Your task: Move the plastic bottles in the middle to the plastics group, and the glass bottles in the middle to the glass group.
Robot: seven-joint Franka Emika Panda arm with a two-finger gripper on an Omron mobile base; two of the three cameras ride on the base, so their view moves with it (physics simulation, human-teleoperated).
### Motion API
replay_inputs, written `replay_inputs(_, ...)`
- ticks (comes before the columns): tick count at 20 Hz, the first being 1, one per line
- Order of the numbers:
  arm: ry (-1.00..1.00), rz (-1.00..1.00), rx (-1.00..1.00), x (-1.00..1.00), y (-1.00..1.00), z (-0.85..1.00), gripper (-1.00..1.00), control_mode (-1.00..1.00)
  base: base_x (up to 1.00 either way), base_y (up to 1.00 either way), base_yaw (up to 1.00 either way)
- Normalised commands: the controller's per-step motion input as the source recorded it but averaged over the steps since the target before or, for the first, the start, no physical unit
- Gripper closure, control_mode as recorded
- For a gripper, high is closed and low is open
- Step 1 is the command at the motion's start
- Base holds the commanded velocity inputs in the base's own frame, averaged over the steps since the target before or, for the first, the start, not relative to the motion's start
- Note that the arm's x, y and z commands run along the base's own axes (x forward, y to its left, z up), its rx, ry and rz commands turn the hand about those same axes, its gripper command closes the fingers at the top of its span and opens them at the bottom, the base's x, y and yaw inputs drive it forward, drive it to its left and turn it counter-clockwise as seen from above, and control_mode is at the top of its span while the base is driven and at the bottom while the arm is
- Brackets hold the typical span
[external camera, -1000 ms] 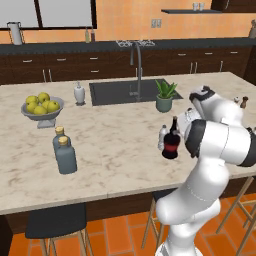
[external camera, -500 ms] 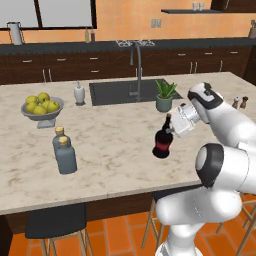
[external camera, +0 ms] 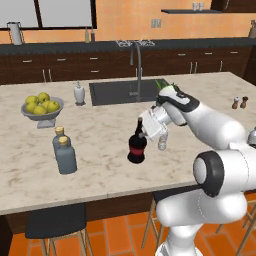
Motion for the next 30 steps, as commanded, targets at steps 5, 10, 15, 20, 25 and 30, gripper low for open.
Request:
replay_inputs(5,0.0,0.08,0.0,0.16,0.65,-0.18,1.0,-1.0,0.0,0.0,0.0)
replay_inputs(10,0.0,0.03,0.0,0.08,0.64,-0.07,1.0,-1.0,0.0,0.0,0.0)
replay_inputs(15,0.0,0.0,0.0,0.23,0.41,0.0,1.0,-1.0,0.0,0.0,0.0)
replay_inputs(20,0.0,-0.01,0.0,0.27,0.34,-0.01,1.0,-1.0,0.0,0.0,0.0)
replay_inputs(25,0.0,0.0,0.0,0.28,0.39,-0.1,1.0,-1.0,0.0,0.0,0.0)
replay_inputs(30,0.01,0.0,0.0,0.05,0.44,-0.09,1.0,-1.0,0.0,0.0,0.0)
